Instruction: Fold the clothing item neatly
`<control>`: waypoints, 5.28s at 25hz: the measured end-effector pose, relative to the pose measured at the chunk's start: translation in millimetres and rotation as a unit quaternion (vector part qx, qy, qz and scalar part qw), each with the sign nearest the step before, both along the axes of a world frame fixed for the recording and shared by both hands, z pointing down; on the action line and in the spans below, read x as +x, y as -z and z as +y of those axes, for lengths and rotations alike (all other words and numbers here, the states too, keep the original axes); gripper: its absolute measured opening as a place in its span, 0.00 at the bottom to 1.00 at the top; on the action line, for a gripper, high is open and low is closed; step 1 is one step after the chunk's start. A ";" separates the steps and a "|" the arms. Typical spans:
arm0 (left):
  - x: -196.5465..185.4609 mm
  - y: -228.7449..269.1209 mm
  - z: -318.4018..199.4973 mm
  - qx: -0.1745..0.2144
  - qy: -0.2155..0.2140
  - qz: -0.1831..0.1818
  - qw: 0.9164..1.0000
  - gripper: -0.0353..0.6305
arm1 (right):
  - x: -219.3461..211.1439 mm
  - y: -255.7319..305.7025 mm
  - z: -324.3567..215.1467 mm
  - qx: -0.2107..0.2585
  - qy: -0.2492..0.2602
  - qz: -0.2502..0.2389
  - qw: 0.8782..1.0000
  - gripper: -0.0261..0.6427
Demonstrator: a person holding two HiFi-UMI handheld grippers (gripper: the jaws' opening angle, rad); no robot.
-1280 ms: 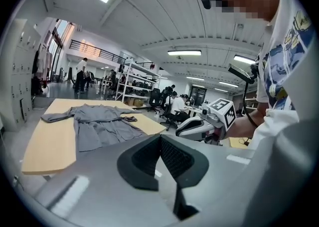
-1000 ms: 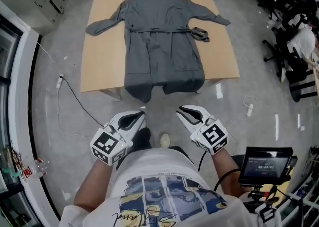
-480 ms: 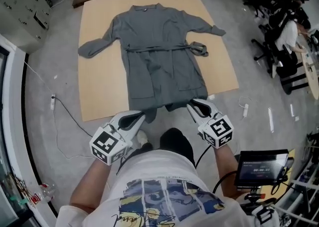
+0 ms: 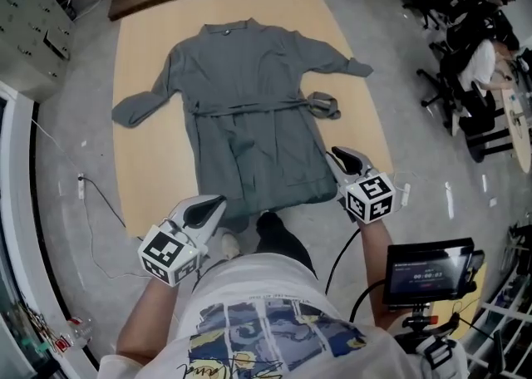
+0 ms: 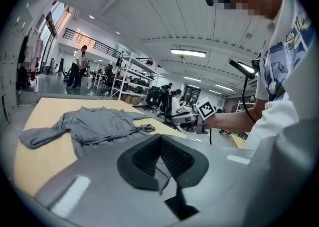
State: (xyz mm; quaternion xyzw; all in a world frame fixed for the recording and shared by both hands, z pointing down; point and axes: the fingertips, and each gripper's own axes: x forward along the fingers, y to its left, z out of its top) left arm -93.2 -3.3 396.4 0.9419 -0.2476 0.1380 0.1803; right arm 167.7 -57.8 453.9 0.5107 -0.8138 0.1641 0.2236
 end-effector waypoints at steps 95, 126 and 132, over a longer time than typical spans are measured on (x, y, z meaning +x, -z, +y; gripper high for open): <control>-14.4 -20.9 -72.2 -0.074 0.265 0.007 0.961 0.06 | -60.4 -60.2 -422.0 -0.039 0.054 -0.060 0.996 0.07; -97.4 -22.6 -15.2 -0.071 0.355 0.030 0.932 0.06 | -265.0 -155.5 -332.9 -0.140 0.291 0.071 0.944 0.19; -104.2 -14.6 -12.3 -0.049 0.318 0.035 0.946 0.06 | -250.0 -118.1 -289.7 -0.114 0.286 0.063 0.949 0.19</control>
